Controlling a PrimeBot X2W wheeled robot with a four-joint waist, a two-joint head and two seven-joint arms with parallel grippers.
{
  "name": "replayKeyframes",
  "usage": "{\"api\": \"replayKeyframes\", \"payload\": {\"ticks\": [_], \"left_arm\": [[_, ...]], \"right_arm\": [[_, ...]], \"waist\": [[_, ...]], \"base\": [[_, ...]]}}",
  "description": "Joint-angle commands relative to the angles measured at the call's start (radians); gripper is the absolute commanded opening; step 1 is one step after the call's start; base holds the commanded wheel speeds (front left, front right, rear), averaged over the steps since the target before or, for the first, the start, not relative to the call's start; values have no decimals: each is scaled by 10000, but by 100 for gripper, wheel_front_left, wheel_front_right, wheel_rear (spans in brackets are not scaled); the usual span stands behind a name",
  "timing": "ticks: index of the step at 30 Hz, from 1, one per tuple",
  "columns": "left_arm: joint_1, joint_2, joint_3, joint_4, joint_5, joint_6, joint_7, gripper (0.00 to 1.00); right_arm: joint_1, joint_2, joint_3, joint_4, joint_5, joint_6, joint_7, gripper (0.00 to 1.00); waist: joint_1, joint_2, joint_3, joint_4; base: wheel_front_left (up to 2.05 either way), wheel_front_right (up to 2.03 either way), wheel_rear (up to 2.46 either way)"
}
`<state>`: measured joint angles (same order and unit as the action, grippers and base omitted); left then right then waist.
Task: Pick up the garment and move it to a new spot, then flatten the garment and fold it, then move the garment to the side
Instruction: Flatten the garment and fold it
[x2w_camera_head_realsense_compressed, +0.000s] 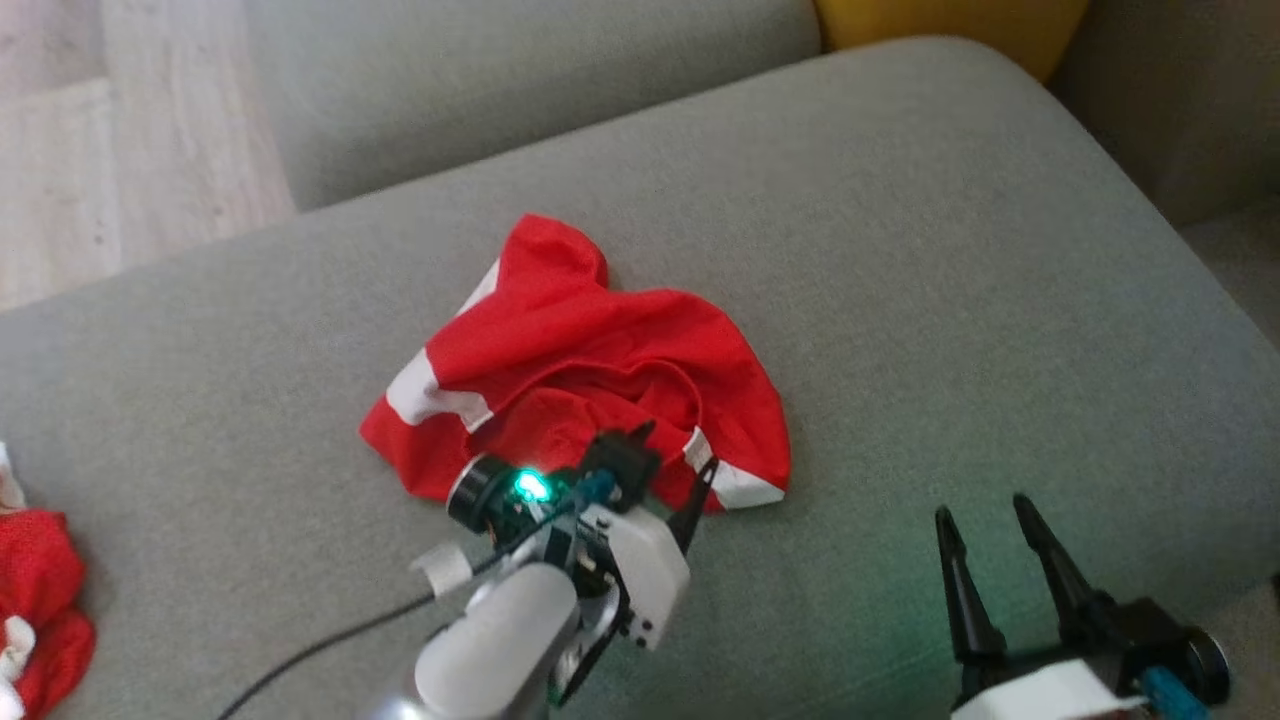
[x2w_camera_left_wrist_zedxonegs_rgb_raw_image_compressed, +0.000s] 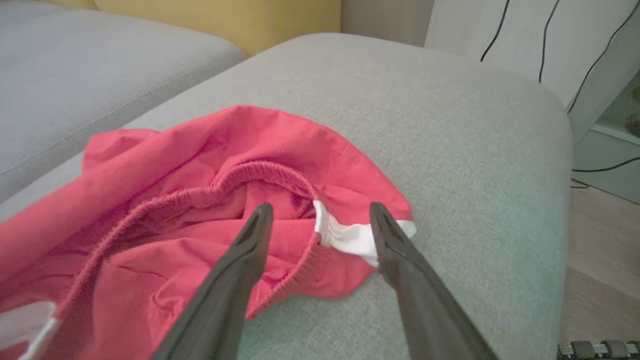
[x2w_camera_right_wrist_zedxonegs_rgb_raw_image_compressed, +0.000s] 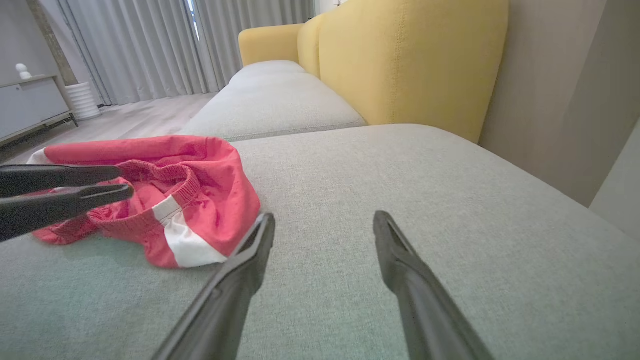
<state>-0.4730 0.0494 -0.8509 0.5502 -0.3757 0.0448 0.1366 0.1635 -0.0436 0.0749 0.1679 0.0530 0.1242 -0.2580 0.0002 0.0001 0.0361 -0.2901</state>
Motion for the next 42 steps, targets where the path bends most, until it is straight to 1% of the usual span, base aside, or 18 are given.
{"api": "replayKeyframes", "payload": {"ticks": [1, 4, 10, 12, 13, 14, 15, 16, 20, 23, 27, 31, 36, 38, 41, 42], "left_arm": [[-531, 9, 192, -168, -148, 39, 41, 100], [-963, 9, -13, 356, -420, 79, 204, 100], [-1439, 9, -242, 1134, -917, 100, -112, 100], [-1546, 9, -344, 1324, -1094, 30, -209, 100], [-1614, 9, -411, 1429, -1131, 19, -262, 86], [-1679, 9, -489, 1524, -1155, -3, -317, 45], [-1724, 9, -556, 1584, -1216, -47, -388, 10], [-1761, 9, -619, 1611, -1298, -115, -492, 0], [-1920, 9, -856, 1584, -1743, -374, -849, 0], [-2189, 9, -1028, 1270, -2160, -591, -1175, 0], [-3154, 9, -1417, 719, -2377, -794, -1395, 0], [-4668, 9, -1506, 181, -2393, -797, -1609, 0], [-6373, 48, -1098, -44, -2209, -737, -2061, 0], [-6679, 247, -923, -193, -2182, -763, -2198, 0], [-6442, 760, -782, -491, -2262, -703, -2245, 0], [-6442, 760, -782, -491, -2262, -703, -2245, 0]], "right_arm": [[-491, -66, 291, -330, 26, 65, -38, 100], [-641, -66, 374, -309, 69, 65, -38, 100], [-821, -66, 413, -277, 132, 65, -38, 100], [-842, -66, 439, -263, 146, 65, -38, 100], [-857, -66, 459, -252, 154, 65, -38, 100], [-872, -66, 477, -245, 166, 65, -38, 100], [-885, -66, 480, -240, 178, 65, -38, 100], [-898, -66, 465, -241, 191, 65, -38, 100], [-886, -66, 421, -203, 193, 65, -38, 100], [-875, -66, 426, -173, 223, 65, -38, 100], [-839, -66, 409, -177, 275, 65, -38, 100], [-758, -66, 433, -202, 336, 65, -38, 100], [-668, -66, 410, -250, 325, 65, -38, 100], [-647, -66, 327, -297, 348, 65, -38, 100], [-587, -66, 238, -342, 407, 65, -38, 100], [-587, -66, 238, -342, 407, 65, -38, 100]], "waist": [[-2, -1, 295, -246], [-2, -1, 538, -428], [-2, -1, 779, -608], [-2, -1, 819, -639], [-2, -1, 836, -656], [-2, -1, 847, -672], [-2, -1, 851, -683], [-2, -1, 851, -688], [-2, -1, 722, -661], [-2, -1, 552, -615], [-2, -1, 316, -464], [-2, -1, 55, -151], [-2, -1, -237, 404], [-2, -1, -284, 653], [-2, -1, -323, 1046], [-2, -1, -323, 1046]], "base": [[0, 0, 0], [0, 0, 0], [0, 0, 0], [0, 0, 0], [0, 0, 0], [0, 0, 0], [0, 0, 0], [0, 0, 0], [0, 0, 0], [0, 0, 0], [0, 0, 0], [0, 0, 0], [0, 0, 0], [0, 0, 0], [0, 0, 0], [0, 0, 0]]}}
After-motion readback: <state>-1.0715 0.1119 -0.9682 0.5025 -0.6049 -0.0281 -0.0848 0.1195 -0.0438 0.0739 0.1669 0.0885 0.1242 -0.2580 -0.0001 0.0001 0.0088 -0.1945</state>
